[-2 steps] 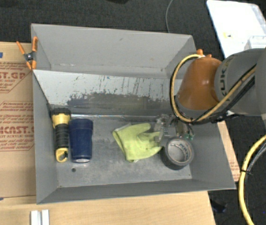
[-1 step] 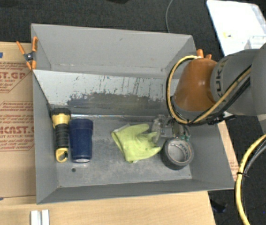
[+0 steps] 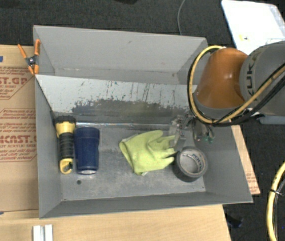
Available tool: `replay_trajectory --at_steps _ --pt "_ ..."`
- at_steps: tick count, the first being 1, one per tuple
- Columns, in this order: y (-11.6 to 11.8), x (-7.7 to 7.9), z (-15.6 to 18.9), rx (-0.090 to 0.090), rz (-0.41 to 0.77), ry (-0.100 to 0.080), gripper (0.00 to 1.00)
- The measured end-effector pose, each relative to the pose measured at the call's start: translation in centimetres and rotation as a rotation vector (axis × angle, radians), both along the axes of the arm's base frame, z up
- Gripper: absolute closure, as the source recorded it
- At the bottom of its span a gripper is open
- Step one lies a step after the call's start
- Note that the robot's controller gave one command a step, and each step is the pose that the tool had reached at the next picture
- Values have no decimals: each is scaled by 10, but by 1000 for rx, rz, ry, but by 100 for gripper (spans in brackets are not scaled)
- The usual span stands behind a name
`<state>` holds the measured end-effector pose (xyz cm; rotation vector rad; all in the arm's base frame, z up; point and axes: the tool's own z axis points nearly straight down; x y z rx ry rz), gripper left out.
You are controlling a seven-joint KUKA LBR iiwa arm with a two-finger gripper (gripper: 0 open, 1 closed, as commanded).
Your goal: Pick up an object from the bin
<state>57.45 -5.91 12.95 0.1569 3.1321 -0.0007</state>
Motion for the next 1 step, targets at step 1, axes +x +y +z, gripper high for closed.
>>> replay_trajectory --at_steps 1 --pt "2 8 4 -1 -2 -15 100"
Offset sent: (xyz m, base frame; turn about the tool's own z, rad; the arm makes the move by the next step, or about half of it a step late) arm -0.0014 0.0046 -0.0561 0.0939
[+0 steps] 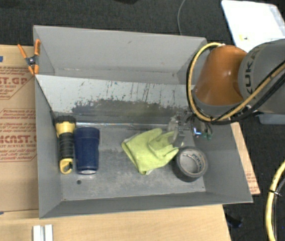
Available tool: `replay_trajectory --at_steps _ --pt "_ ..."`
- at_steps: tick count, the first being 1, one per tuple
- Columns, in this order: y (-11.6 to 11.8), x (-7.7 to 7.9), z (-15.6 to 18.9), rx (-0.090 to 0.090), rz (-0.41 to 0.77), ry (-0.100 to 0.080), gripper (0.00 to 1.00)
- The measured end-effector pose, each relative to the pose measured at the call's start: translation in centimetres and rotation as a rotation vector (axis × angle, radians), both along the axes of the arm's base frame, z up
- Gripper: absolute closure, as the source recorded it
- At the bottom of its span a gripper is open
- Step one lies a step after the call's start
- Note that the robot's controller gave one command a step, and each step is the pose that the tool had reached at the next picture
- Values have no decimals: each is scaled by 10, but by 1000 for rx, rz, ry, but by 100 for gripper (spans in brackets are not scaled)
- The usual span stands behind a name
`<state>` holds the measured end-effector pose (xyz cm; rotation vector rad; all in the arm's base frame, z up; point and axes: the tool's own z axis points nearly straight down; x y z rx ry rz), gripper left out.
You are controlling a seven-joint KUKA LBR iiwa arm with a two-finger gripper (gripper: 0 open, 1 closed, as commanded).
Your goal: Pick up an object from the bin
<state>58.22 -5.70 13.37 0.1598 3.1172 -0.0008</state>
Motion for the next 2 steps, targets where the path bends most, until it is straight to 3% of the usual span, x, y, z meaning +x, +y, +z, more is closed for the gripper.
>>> replay_trajectory --at_steps 1,2 --pt "4 -11 -63 3 -91 9 100" --pt "16 -20 11 1 -43 10 100"
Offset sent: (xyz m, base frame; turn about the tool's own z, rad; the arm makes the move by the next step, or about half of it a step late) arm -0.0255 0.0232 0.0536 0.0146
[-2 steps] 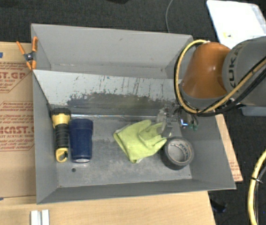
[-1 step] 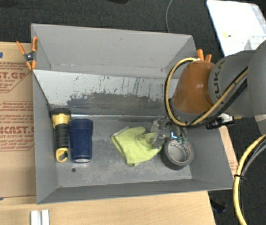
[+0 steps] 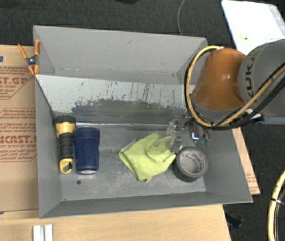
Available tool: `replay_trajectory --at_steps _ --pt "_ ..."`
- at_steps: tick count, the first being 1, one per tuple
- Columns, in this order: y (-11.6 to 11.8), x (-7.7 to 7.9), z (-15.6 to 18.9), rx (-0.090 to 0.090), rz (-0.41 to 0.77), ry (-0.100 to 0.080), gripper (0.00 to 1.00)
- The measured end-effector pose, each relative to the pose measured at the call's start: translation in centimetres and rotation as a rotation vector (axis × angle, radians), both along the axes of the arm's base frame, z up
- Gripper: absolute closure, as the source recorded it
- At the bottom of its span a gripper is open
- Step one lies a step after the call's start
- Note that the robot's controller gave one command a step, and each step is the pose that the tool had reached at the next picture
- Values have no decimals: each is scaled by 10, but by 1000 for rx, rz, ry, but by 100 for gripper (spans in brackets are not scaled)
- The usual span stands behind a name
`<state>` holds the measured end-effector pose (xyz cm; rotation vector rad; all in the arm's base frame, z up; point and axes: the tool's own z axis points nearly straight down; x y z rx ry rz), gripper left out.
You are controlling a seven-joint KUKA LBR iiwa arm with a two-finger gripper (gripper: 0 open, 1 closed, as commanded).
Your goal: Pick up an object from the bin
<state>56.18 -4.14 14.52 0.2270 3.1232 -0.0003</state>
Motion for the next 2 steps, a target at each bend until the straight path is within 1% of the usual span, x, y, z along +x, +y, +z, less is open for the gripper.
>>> replay_trajectory --at_steps 1,2 --pt "6 2 76 1 5 2 100" --pt "8 -6 112 1 -26 2 100"
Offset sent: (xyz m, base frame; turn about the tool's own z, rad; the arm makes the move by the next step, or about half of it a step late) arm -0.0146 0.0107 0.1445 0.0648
